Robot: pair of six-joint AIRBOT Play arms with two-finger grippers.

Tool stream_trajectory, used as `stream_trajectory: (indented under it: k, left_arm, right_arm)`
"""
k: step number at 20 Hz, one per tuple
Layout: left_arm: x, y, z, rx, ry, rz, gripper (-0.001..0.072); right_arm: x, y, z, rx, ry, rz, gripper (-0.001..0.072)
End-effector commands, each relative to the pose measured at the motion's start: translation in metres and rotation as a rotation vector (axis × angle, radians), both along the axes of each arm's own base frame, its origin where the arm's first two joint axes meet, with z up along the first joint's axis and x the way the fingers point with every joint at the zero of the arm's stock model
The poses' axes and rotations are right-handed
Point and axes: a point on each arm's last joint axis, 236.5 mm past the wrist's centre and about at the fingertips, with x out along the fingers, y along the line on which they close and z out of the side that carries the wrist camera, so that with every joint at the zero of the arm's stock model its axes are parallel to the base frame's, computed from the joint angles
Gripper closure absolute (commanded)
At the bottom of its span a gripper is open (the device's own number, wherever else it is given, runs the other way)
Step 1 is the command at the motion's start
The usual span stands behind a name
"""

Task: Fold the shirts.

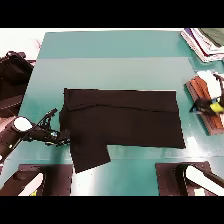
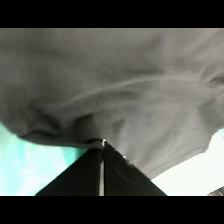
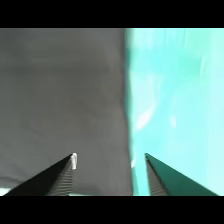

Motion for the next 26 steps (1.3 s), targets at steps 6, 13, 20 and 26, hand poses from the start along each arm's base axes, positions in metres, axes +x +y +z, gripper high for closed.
stream_trajectory:
  k: [6, 13, 20, 26]
  left_arm:
    - [0.009, -0.001, 0.01, -0.002, -0.047, -0.028, 0.0682]
    - [0.003, 0.006, 0.015, 0.031, -0.032, -0.085, 0.0685]
    - [-0.032, 0.014, 0.058, 0.07, -0.086, -0.12, 0.0685]
    - [-0.039, 0.015, 0.089, 0.076, -0.144, -0.113, 0.0684]
  right_arm:
    - [-0.13, 0.041, -0.103, 0.287, 0.324, -0.241, 0.0207]
    - [-0.079, 0.065, -0.096, 0.285, 0.176, -0.135, 0.0692]
    - [-0.107, 0.033, -0.035, 0.009, 0.209, 0.109, 0.0694]
    - [-0.12, 0.029, -0.008, -0.078, 0.133, 0.088, 0.0696]
